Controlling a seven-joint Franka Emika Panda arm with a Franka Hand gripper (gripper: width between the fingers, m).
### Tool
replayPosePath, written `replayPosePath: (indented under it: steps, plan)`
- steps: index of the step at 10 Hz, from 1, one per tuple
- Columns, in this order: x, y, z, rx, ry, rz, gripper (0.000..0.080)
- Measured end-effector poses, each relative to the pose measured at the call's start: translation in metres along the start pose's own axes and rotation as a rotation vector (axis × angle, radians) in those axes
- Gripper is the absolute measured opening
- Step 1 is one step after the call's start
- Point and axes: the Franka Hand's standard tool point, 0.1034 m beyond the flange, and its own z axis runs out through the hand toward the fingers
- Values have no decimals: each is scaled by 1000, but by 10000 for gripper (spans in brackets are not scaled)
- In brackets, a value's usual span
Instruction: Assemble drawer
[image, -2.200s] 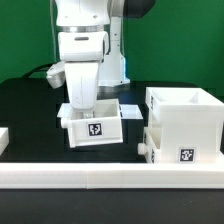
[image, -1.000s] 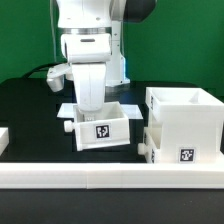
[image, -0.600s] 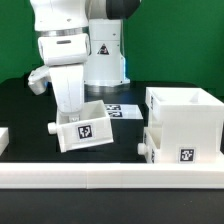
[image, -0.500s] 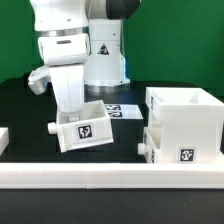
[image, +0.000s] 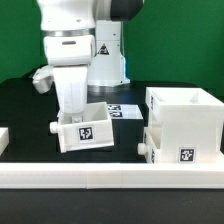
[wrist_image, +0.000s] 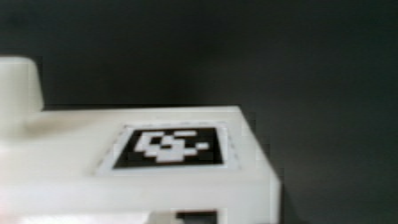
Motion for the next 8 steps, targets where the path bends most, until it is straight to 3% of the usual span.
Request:
replayPosePath:
  steps: [3,8]
  plan:
    - [20,6,-4,-8,-87,0,44]
    - [24,12,-7,11,-91,-5,44]
